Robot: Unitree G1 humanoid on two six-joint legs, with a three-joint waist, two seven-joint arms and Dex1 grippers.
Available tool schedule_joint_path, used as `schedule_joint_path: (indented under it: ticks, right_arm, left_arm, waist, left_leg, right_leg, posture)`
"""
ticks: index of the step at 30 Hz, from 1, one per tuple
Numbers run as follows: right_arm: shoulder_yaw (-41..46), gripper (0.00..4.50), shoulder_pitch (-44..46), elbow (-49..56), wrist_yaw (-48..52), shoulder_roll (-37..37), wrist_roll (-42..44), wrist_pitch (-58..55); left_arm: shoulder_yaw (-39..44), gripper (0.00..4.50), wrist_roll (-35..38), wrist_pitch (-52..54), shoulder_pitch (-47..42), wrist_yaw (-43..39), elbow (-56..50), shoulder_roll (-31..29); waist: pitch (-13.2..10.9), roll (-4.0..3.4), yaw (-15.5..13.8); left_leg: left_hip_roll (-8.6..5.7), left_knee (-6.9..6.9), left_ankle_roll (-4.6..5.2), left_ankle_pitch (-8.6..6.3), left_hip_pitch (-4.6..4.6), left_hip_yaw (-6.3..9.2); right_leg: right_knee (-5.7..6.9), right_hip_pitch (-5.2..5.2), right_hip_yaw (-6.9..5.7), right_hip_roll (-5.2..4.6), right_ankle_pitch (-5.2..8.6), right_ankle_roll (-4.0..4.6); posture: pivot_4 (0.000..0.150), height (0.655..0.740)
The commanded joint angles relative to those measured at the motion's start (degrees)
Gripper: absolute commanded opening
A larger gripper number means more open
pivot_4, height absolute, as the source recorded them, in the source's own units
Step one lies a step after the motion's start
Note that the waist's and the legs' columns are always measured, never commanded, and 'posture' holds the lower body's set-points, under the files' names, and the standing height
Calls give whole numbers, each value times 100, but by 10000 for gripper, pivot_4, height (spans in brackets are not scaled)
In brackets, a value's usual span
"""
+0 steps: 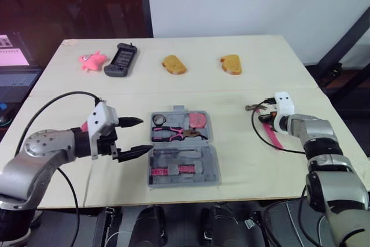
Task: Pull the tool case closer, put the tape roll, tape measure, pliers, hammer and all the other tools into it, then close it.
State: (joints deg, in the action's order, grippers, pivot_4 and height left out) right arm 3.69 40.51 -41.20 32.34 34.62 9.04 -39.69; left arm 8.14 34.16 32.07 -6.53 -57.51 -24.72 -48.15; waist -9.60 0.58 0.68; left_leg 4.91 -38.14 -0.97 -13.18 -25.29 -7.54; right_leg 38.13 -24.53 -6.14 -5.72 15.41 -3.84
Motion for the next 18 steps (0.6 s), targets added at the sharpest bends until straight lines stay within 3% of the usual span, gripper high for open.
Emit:
schedule_joint_path:
  ticks: [1, 4, 7, 11, 18]
  right_arm:
    - [126, 201, -522, 1464, 64, 37, 314, -1037]
    - [294, 201, -1421, 3647, -124, -167, 894, -2681]
    - [540, 201, -1822, 4723, -440, -350, 1050, -3528]
    - [729, 201, -2180, 5575, -830, -584, 1094, -4205]
    - [766, 201, -2474, 5953, -1280, -995, 1027, -4486]
  left_arm:
    - [-18, 45000, -54, -155, -6, -63, -34, -12]
    - [-102, 45000, -79, -196, -10, -112, 0, 2]
    - [-146, 45000, -95, -200, -29, -139, 11, 17]
    - [-197, 45000, -89, -209, -60, -145, 26, 18]
    - [-267, 45000, -100, -225, -147, -187, 102, 13]
  waist:
    - [0, 0, 4]
    - [1, -1, -5]
    - [2, -2, 12]
    - [2, -2, -8]
    - [2, -1, -9]
  left_leg:
    - [0, 0, 0, 0, 0, 1]
    - [0, 4, 14, -9, 1, 6]
    - [2, 5, 23, -14, 1, 9]
    - [2, 4, 26, -16, 0, 9]
    - [1, 4, 27, -17, -2, 10]
  right_leg:
    - [0, 0, 0, 0, 0, 0]
    - [1, -1, -2, 0, 1, 1]
    - [1, -1, -3, 2, -1, 4]
    - [1, -2, -3, 2, -1, 5]
    - [-1, -3, -3, 2, -1, 5]
  posture:
    - [1500, 7188]
    - [1500, 7188]
    - [1500, 7188]
    - [1500, 7188]
    - [1500, 7188]
